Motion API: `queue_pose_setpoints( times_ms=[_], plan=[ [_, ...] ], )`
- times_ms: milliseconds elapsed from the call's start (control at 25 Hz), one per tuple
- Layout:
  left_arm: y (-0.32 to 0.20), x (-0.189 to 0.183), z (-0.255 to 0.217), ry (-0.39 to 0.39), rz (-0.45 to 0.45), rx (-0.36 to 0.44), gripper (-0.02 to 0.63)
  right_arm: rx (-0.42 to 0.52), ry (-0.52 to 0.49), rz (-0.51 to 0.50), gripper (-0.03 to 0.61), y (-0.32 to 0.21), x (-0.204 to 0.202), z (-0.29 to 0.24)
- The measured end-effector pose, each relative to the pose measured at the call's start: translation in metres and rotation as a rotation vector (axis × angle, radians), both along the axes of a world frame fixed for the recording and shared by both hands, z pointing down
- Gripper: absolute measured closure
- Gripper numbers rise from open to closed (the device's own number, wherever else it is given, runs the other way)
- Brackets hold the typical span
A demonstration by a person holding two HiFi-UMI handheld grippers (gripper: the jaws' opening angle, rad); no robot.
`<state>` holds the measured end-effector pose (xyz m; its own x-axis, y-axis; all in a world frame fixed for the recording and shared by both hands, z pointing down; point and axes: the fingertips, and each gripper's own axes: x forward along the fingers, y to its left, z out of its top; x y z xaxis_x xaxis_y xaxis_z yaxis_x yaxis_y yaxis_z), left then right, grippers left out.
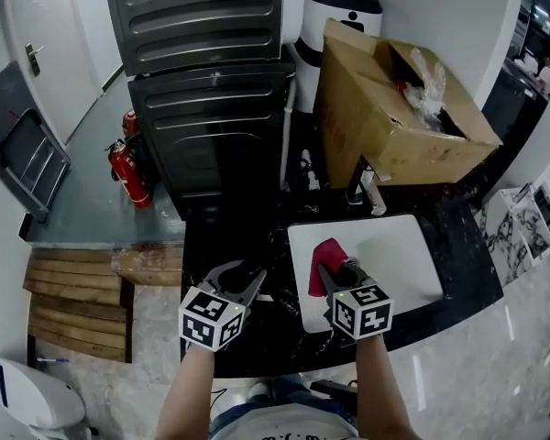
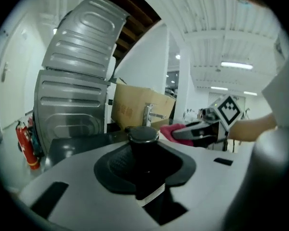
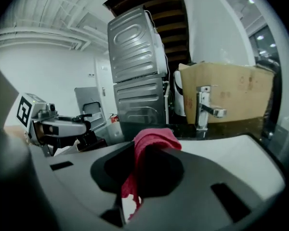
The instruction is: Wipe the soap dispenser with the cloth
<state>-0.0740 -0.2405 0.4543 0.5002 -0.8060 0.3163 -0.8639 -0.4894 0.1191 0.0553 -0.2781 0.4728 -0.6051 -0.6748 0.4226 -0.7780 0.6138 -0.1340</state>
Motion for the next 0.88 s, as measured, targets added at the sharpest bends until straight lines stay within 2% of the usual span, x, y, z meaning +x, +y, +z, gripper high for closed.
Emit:
queue_pose_setpoints(
  times_ms=[80, 120, 240, 360, 440, 480, 560, 680, 880],
  plan=[
    [-0.006, 0.008, 0.004, -0.112, 0.021, 0.011, 0.503, 0.010, -0.017, 0.058, 0.529, -0.002, 0.023, -0.006],
    [-0.009, 0.009, 0.005, -0.142, 0.032, 0.012, 0.503, 0.015, -0.023, 0.083, 0.529, -0.003, 0.033, -0.008],
    [-0.009, 0.010, 0.005, -0.134, 0.104, 0.007, 0.505, 0.025, -0.027, 0.135, 0.529, -0.004, 0.054, -0.012],
    [-0.005, 0.015, 0.005, -0.131, 0.243, 0.011, 0.505, 0.024, -0.043, 0.155, 0.529, -0.004, 0.062, -0.013],
    [0.000, 0.014, 0.004, -0.166, 0.316, 0.018, 0.502, 0.023, -0.046, 0.146, 0.529, -0.004, 0.059, -0.013],
    [0.001, 0.010, 0.004, -0.190, 0.325, 0.023, 0.492, 0.022, -0.045, 0.139, 0.529, -0.004, 0.057, -0.013],
    [0.002, -0.001, 0.003, -0.213, 0.307, 0.026, 0.434, 0.021, -0.042, 0.124, 0.529, -0.003, 0.051, -0.013],
    [0.010, -0.019, 0.002, -0.186, 0.269, 0.017, 0.393, 0.022, -0.035, 0.100, 0.529, -0.002, 0.042, -0.013],
    [0.028, -0.042, 0.002, -0.113, 0.179, 0.035, 0.394, 0.029, -0.027, 0.064, 0.529, 0.000, 0.025, -0.014]
  ],
)
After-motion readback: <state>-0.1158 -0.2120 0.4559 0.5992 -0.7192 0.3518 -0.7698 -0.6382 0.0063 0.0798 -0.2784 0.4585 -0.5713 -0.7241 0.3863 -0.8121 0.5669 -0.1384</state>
